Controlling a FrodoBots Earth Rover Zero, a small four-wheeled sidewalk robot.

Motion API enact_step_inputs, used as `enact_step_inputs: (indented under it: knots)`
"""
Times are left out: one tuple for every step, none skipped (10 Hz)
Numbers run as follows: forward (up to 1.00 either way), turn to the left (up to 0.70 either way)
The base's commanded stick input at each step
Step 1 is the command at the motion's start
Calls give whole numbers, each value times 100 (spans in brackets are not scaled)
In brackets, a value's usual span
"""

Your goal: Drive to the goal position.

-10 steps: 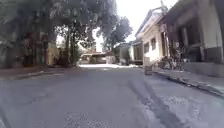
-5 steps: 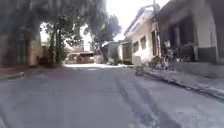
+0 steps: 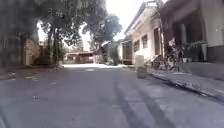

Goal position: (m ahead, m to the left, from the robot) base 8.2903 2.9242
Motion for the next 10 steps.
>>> enact_step_inputs:
  knots:
    - [100, 10]
    - [100, 10]
    - [100, 10]
    - [100, 10]
    - [100, 10]
    - [100, -21]
    - [100, -30]
    - [100, -30]
    - [100, -30]
    - [100, -30]
